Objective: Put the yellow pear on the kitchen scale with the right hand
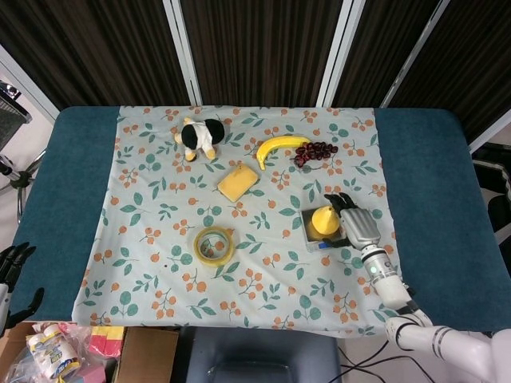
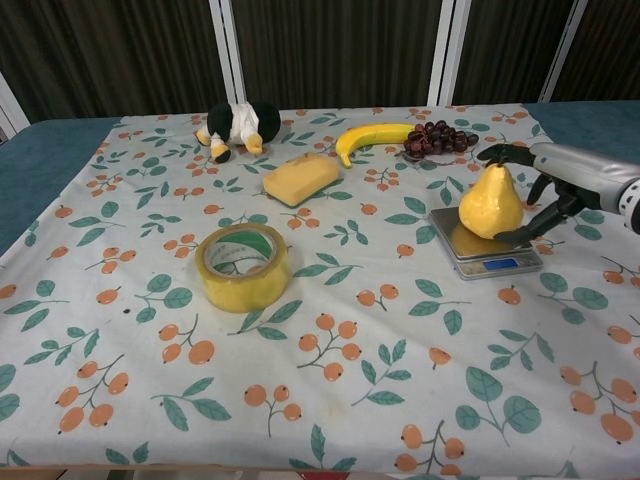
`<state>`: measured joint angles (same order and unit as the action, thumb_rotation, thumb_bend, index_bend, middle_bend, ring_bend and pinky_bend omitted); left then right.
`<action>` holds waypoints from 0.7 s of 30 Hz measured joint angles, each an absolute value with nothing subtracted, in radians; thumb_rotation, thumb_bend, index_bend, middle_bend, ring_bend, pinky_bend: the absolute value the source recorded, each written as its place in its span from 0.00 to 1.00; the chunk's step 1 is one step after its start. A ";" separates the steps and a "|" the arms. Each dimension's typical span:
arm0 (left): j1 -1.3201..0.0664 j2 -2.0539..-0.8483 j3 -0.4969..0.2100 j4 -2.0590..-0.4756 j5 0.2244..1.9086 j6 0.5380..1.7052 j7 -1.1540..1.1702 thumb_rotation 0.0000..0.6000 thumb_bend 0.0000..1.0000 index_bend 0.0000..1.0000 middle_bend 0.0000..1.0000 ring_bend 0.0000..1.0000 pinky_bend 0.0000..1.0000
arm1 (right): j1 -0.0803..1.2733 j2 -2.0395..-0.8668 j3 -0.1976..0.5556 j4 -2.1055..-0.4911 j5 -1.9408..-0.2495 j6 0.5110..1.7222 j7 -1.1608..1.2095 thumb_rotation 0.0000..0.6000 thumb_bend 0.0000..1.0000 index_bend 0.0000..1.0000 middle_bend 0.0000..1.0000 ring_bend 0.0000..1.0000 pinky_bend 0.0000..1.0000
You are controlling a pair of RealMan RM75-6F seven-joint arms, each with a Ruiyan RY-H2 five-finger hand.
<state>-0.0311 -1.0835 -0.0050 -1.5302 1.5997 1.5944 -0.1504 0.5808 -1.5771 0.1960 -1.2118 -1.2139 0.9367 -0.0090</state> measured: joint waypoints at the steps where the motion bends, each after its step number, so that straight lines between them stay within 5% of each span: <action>1: -0.031 -1.083 -0.005 -1.531 1.600 1.595 -0.150 1.00 0.38 0.13 0.09 0.08 0.34 | 0.580 -1.575 0.195 -1.215 -1.213 0.936 -0.008 1.00 0.26 0.13 0.15 0.03 0.37; 14: -0.031 -1.084 -0.006 -1.528 1.600 1.595 -0.149 1.00 0.39 0.13 0.09 0.08 0.34 | 0.539 -1.492 0.175 -1.335 -1.256 1.009 -0.002 1.00 0.15 0.00 0.03 0.00 0.25; 21: -0.033 -1.086 -0.003 -1.530 1.601 1.588 -0.138 1.00 0.39 0.13 0.09 0.08 0.34 | 0.438 -1.355 0.142 -1.555 -1.287 1.190 -0.130 1.00 0.14 0.00 0.02 0.00 0.21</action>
